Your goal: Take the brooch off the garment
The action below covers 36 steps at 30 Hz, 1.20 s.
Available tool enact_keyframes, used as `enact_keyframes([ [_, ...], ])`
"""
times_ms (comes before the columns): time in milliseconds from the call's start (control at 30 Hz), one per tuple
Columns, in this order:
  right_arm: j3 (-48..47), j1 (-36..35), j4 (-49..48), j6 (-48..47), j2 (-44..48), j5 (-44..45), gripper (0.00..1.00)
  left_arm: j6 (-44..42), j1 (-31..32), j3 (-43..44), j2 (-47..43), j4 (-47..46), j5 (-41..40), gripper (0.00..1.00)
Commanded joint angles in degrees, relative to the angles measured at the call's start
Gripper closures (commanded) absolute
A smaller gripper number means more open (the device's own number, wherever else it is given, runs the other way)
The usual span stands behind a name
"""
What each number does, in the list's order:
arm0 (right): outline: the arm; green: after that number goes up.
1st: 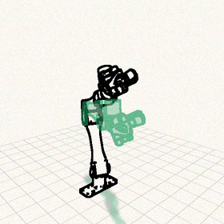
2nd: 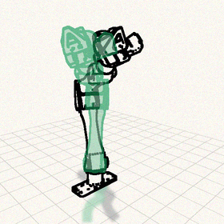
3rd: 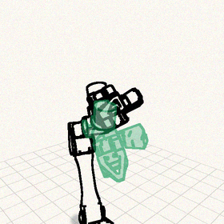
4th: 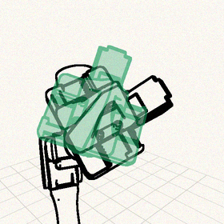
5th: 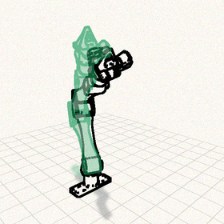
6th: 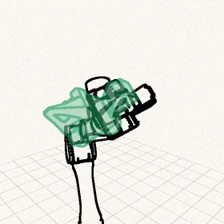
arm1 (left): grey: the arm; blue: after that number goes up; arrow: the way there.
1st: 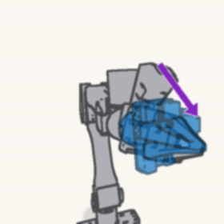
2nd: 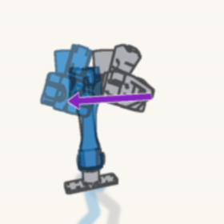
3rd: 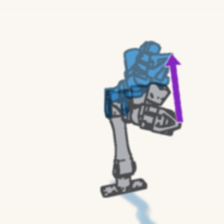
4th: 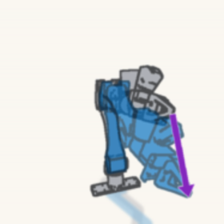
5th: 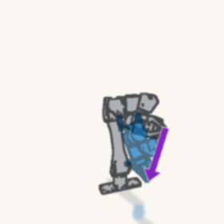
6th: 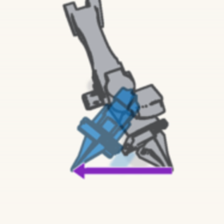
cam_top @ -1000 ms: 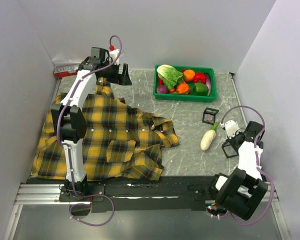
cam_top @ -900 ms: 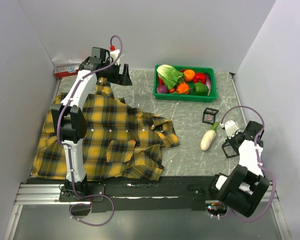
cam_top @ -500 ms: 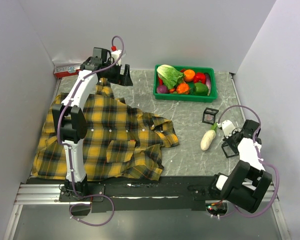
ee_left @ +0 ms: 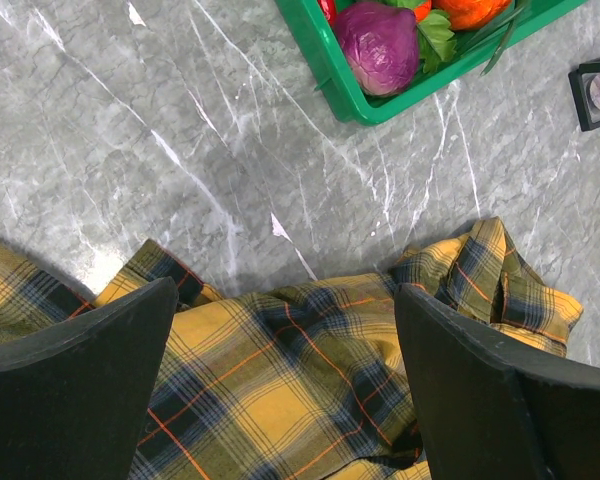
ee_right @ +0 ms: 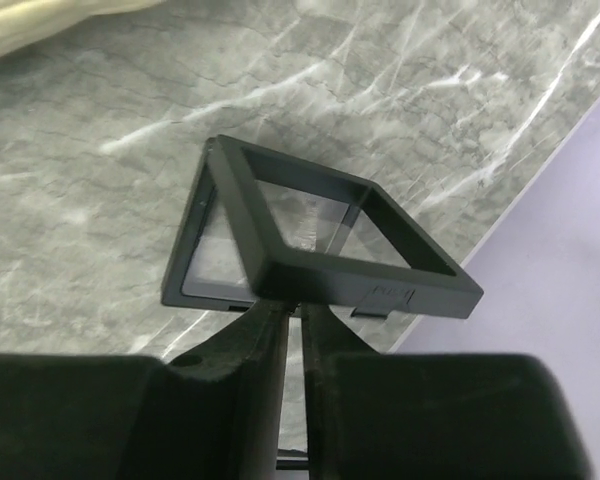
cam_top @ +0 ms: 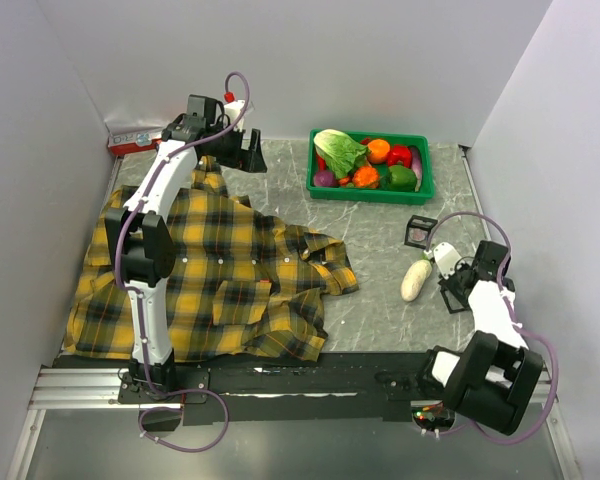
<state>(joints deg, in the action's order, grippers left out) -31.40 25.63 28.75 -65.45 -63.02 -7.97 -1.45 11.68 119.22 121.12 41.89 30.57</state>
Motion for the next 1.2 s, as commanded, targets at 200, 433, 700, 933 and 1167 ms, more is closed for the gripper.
enact_keyframes([
  [200, 1.8, -2.8, 4.6, 3.1, 7.0, -3.4, 0.69, 0.5, 0.8, -0.1, -2.3, -0.4, 1.1, 0.04],
  [433, 2.0, -3.5, 6.8, 3.0, 7.9, -3.2, 0.59, 0.6, 1.0, 0.3, -1.9, -0.3, 1.7, 0.04],
  [700, -8.6, -3.6, 32.9, -2.3, 16.5, -19.7, 0.00, 1.1, 1.1, 0.3, -2.6, -0.9, 4.3, 0.04],
  [933, -30.0, -14.2, 34.6, 18.5, 10.8, -31.5, 0.00, 1.1, 1.1, 3.5, -2.2, -1.8, 4.2, 0.04],
  [1167, -56.7, -19.6, 17.7, 52.1, -7.4, -12.3, 0.00, -0.3, 0.0, 5.1, -4.0, -3.1, -2.1, 0.04],
])
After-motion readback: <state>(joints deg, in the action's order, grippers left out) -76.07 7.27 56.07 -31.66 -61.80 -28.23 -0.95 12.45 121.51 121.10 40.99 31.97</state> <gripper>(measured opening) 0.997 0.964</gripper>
